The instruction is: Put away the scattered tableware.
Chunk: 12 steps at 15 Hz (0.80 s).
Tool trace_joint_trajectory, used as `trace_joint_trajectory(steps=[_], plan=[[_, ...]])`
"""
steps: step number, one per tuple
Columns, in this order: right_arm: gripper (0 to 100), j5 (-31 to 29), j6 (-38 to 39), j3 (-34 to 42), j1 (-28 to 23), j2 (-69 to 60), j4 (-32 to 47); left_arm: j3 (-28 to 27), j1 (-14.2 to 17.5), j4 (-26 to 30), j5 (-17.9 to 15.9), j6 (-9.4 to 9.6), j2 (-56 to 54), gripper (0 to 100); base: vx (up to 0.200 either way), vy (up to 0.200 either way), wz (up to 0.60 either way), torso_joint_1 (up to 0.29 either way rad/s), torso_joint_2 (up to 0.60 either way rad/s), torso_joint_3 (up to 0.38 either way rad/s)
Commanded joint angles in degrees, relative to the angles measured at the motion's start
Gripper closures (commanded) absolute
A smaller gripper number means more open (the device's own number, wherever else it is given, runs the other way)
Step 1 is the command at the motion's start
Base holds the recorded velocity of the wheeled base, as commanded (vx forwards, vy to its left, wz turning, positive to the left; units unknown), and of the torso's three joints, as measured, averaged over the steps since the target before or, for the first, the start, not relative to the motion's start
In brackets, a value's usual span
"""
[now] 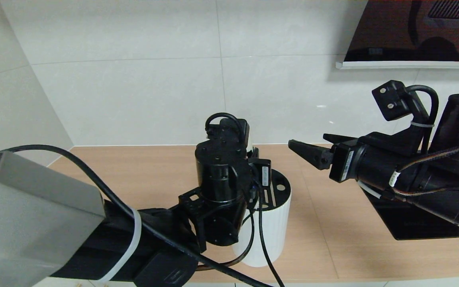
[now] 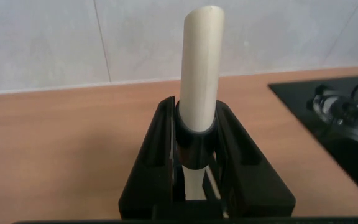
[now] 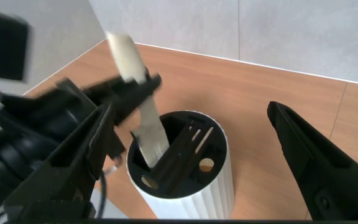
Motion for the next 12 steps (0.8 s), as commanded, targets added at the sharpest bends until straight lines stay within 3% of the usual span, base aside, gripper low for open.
trace_joint_trajectory(steps=[1,12], plan=[[0,-0.02,0.03,-0.1,0.03,0.0,-0.03,0.65,0.0,0.07,0.03,-0.02,1.0,100,0.0,0.0,0.0,0.0,0.0,0.0],[0,-0.02,-0.06,-0.1,0.03,0.08,-0.03,1.35,-0.52,0.77,0.11,-0.1,1.52,100,0.0,0.0,0.0,0.0,0.0,0.0]])
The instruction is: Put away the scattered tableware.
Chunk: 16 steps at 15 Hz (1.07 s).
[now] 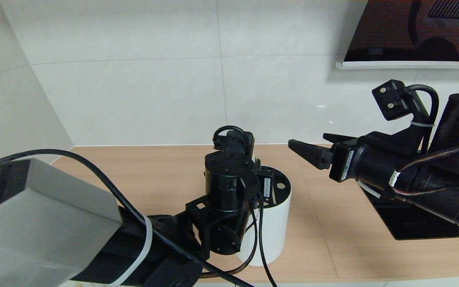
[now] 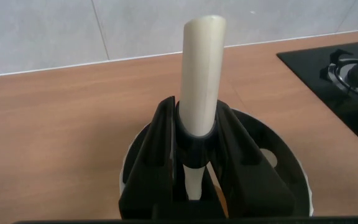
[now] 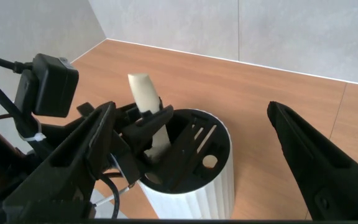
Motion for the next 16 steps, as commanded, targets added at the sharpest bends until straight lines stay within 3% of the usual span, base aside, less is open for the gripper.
trace_joint_trajectory(steps=[1,2,3,14,16], plan=[[0,-0.02,-0.01,-0.02,0.03,0.08,-0.03,0.42,-0.08,-0.02,0.08,-0.02,-0.07,100,0.0,0.0,0.0,0.0,0.0,0.0],[0,-0.02,-0.01,0.07,0.03,0.08,-0.03,0.51,-0.26,0.07,0.08,-0.02,-0.07,100,0.0,0.0,0.0,0.0,0.0,0.0],[0,-0.02,-0.01,-0.02,0.03,0.08,-0.03,0.51,-0.35,-0.02,0.08,-0.02,-0.16,0,0.0,0.0,0.0,0.0,0.0,0.0],[0,-0.02,-0.01,0.07,0.03,-0.09,-0.12,4.03,-0.79,1.12,-0.45,0.16,-6.93,0,0.0,0.0,0.0,0.0,0.0,0.0],[0,-0.02,-0.01,0.07,-0.15,-0.27,-0.12,5.79,-0.79,1.04,-2.3,0.07,-12.38,0,0.0,0.0,0.0,0.0,0.0,0.0]])
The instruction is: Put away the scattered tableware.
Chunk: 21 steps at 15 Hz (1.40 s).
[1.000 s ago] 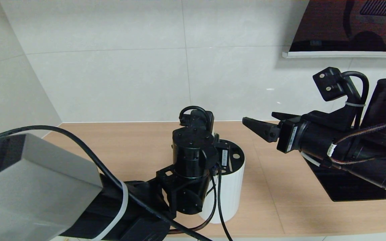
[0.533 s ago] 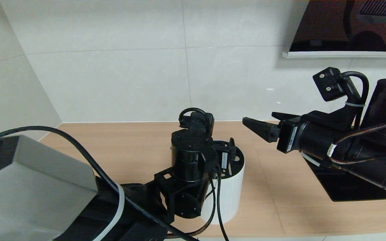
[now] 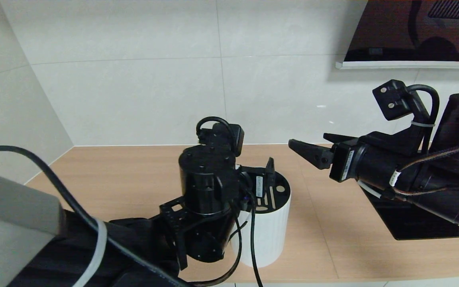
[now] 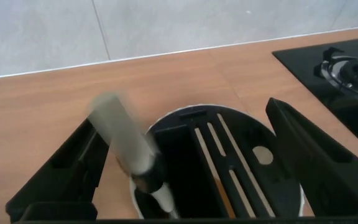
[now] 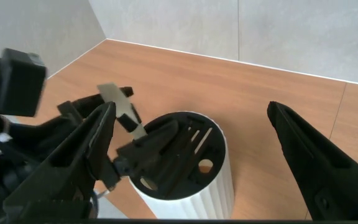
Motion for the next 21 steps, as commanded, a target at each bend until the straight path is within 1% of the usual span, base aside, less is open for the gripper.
trace_joint_trajectory(steps=[1,2,3,4,5,7,8,9,10,11,12,13,14,15,17,18,19,21], plan=[[0,-0.11,-0.01,-0.01,-0.68,-0.27,-0.12,2.2,0.01,-0.17,-2.41,-0.08,-7.85,0,0.0,0.0,0.0,0.0,0.0,0.0],[0,-0.11,-0.1,-0.19,-1.73,-0.8,-0.29,4.4,0.01,-0.17,-6.19,-0.08,-12.42,0,0.0,0.0,0.0,0.0,0.0,0.0],[0,-0.11,-0.36,-0.19,-2.87,-1.76,-0.29,5.36,0.27,0.0,-7.86,-0.08,-14.97,0,0.0,0.0,0.0,0.0,0.0,0.0],[0,-0.11,-0.62,-0.01,-3.49,-3.26,0.06,5.72,0.44,0.09,-8.04,0.1,-16.81,0,0.0,0.0,0.0,0.0,0.0,0.0],[0,-0.55,-2.21,0.69,-3.84,-5.81,-0.03,6.16,1.76,0.18,-8.12,0.27,-19.89,0,0.0,0.0,0.0,0.0,0.0,0.0],[0,-4.06,-3.44,2.01,-4.11,-11.08,-0.03,7.12,5.81,0.44,-8.74,0.8,-25.78,0,0.0,0.0,0.0,0.0,0.0,0.0],[0,-5.38,-3.52,3.06,-4.81,-13.98,0.06,8.35,8.71,0.53,-9.44,1.68,-29.12,0,0.0,0.0,0.0,0.0,0.0,0.0],[0,-5.47,-4.14,5.0,-5.86,-18.11,0.06,10.46,12.13,1.24,-10.32,3.09,-33.07,0,0.0,0.0,0.0,0.0,0.0,0.0],[0,-5.38,-4.67,6.05,-6.21,-20.13,0.14,11.69,13.19,1.85,-10.32,3.7,-35.09,0,0.0,0.0,0.0,0.0,0.0,0.0],[0,-5.65,-5.37,8.69,-8.68,-25.05,1.02,14.94,15.65,4.66,-10.41,5.28,-40.98,0,0.0,0.0,0.0,0.0,0.0,0.0],[0,-5.56,-5.72,9.83,-12.37,-29.01,3.48,16.79,18.11,8.35,-10.41,6.78,-45.64,0,0.0,0.0,0.0,0.0,0.0,0.0],[0,-5.38,-5.72,10.27,-14.04,-30.86,4.98,17.41,19.25,10.46,-10.41,7.31,-47.66,0,0.0,0.0,0.0,0.0,0.0,0.0],[0,-4.94,-5.72,11.32,-17.2,-35.6,8.58,18.37,21.71,15.65,-10.5,7.57,-52.76,0,0.0,0.0,0.0,0.0,0.0,0.0],[0,-4.85,-5.72,11.94,-18.17,-39.29,11.22,18.9,23.03,19.17,-10.5,7.57,-56.54,0,0.0,0.0,0.0,0.0,0.0,0.0],[0,-5.03,-5.98,12.55,-18.87,-49.05,20.1,19.69,26.55,28.22,-10.76,7.57,-65.68,0,0.0,0.0,0.0,0.0,0.0,0.0],[0,-5.12,-6.51,12.55,-20.36,-51.77,23.35,19.78,27.51,31.03,-11.2,7.57,-68.49,0,0.0,0.0,0.0,0.0,0.0,0.0],[0,-4.85,-7.3,13.17,-24.5,-57.05,28.71,19.95,29.36,36.48,-12.26,7.57,-73.94,0,0.0,0.0,0.0,0.0,0.0,0.0],[0,-3.8,-8.53,14.75,-27.92,-63.38,32.93,20.13,32.09,42.81,-13.75,7.57,-79.83,0,0.0,0.0,0.0,0.0,0.0,0.0]])
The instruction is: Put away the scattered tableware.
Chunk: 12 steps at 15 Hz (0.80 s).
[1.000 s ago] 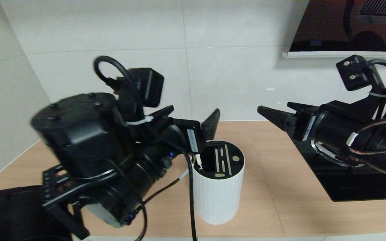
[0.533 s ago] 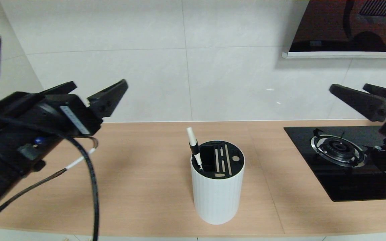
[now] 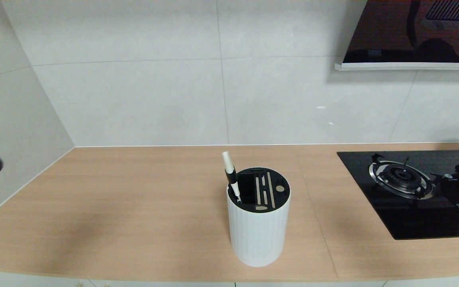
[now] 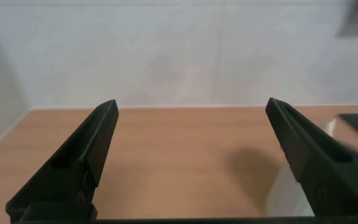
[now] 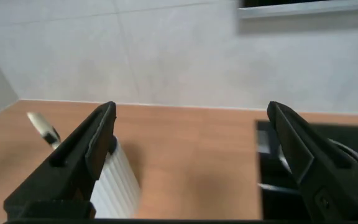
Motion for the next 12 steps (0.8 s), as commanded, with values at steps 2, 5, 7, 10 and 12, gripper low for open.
trace_joint_trajectory(steps=[2,5,7,10,12], plan=[[0,1.77,-2.77,5.81,-8.6,-19.61,7.81,0.79,7.51,12.84,-3.53,0.04,-18.89,0,0.0,0.0,0.0,0.0,0.0,0.0],[0,3.08,-7.25,10.82,-9.74,-29.19,8.78,0.97,10.85,19.69,-4.41,0.12,-27.42,0,0.0,0.0,0.0,0.0,0.0,0.0],[0,1.68,-7.6,11.88,-10.27,-29.54,8.43,1.58,13.13,25.06,-5.02,0.3,-33.39,0,0.0,0.0,0.0,0.0,0.0,0.0],[0,2.91,-7.6,13.2,-16.42,-34.47,11.33,3.69,17.09,23.56,-2.56,-0.05,-34.01,0,0.0,0.0,0.0,0.0,0.0,0.0],[0,2.29,-7.16,14.87,-16.24,-35.17,11.77,5.8,21.4,23.83,-6.17,0.74,-37.52,0,0.0,0.0,0.0,0.0,0.0,0.0]])
